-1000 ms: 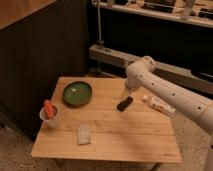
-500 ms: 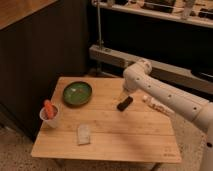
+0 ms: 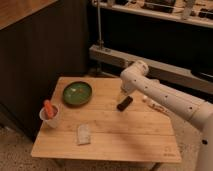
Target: Place the eraser on the white sponge
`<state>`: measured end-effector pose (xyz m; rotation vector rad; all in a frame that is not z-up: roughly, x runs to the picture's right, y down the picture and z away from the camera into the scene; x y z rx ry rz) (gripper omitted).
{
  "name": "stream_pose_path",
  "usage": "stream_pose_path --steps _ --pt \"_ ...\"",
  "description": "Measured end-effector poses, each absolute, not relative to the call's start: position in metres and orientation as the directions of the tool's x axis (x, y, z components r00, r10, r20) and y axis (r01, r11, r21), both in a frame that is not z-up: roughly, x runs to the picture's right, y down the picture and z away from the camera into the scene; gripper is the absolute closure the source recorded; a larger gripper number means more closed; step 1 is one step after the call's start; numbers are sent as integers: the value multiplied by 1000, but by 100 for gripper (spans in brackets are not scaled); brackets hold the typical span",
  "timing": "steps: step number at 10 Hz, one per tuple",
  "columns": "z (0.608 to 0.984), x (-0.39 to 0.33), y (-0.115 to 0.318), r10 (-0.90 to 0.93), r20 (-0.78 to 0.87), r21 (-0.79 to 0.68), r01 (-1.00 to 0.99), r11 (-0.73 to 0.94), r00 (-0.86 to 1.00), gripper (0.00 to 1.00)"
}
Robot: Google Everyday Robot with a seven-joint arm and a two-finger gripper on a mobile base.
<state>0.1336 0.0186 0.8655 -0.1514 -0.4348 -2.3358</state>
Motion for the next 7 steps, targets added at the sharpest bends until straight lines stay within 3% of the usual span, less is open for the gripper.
stream_pose_path --steps 2,7 --pt "871 135 17 -685 280 278 740 -612 -672 20" --pt "889 132 26 -823 405 339 901 -271 -400 20"
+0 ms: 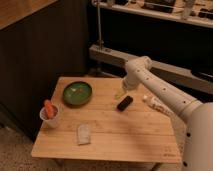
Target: Place the eraser on the white sponge
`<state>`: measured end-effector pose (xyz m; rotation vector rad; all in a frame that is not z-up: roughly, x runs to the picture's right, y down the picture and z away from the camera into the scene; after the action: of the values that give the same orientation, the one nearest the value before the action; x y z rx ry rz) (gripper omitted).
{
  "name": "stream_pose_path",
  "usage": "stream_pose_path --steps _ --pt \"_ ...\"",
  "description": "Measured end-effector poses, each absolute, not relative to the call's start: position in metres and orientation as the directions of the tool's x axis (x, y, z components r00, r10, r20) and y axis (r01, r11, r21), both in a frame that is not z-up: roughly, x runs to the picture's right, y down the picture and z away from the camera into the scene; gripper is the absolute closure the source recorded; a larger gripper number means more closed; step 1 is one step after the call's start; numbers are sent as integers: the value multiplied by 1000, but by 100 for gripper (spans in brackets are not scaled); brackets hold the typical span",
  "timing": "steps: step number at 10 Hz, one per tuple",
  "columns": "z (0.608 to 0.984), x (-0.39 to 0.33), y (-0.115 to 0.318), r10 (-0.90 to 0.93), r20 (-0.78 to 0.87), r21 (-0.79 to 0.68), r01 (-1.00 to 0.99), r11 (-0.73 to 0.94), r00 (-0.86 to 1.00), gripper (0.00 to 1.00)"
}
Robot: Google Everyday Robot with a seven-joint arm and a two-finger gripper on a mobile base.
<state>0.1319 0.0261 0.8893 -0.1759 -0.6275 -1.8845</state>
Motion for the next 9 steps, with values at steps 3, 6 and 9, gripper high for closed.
stream_pose_path --steps 3,6,9 --pt "886 134 40 -853 427 257 945 -203 -300 20" --pt "894 150 51 -876 460 17 987 -158 -149 20" --pt "909 157 55 -863 489 111 990 -86 -130 20"
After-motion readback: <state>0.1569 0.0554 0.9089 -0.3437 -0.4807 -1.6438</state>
